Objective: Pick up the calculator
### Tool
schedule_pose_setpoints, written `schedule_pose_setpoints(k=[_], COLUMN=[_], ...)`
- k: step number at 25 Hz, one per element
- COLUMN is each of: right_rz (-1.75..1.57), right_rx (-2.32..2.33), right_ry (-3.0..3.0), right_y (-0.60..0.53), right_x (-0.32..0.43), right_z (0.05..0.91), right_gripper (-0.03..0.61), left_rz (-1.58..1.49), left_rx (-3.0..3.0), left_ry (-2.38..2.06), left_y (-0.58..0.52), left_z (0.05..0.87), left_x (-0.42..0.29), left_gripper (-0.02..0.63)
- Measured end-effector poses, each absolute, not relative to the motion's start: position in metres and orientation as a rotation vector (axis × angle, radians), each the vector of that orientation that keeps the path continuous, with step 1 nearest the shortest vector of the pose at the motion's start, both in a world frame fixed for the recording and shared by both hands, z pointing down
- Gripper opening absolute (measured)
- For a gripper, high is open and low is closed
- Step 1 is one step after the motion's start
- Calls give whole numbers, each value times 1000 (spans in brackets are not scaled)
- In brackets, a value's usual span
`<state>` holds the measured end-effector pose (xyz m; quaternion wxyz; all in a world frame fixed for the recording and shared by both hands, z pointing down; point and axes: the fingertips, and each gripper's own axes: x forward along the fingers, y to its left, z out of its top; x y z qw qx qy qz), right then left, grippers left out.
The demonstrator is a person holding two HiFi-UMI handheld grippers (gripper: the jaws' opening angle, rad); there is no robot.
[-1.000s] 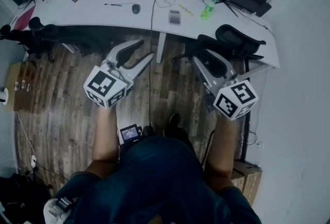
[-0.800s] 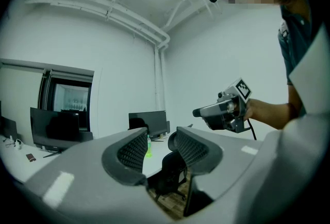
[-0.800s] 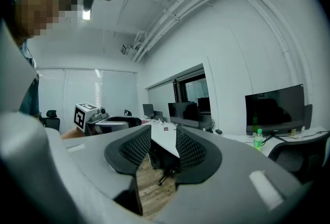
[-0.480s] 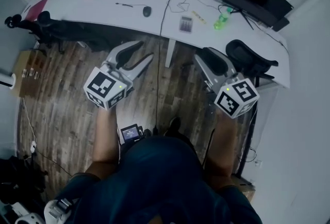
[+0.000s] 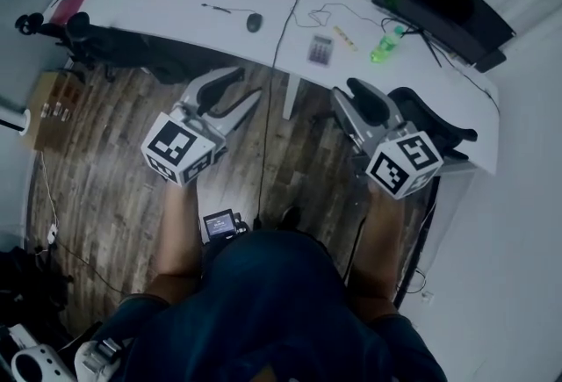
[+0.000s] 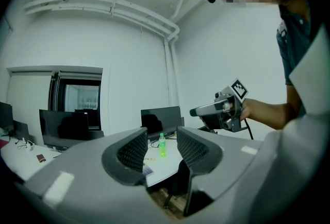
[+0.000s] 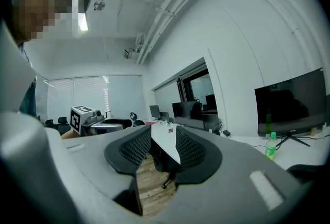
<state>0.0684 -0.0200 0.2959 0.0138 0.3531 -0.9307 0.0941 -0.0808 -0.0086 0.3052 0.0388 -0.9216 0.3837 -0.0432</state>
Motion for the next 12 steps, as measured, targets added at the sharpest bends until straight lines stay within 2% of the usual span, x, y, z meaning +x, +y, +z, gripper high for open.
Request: schedule_pose_setpoints(k=[12], right_rz=[317], right_rx=[1018], right_ry=[-2955], right_y=[-69], right_x=[105], right_z=[297], right_gripper=[158], left_rz=[-182], left_rx=[-2779], left_ry=[1253], left_y=[-48], left_z=[305], left_x=[-43], left_gripper=[176])
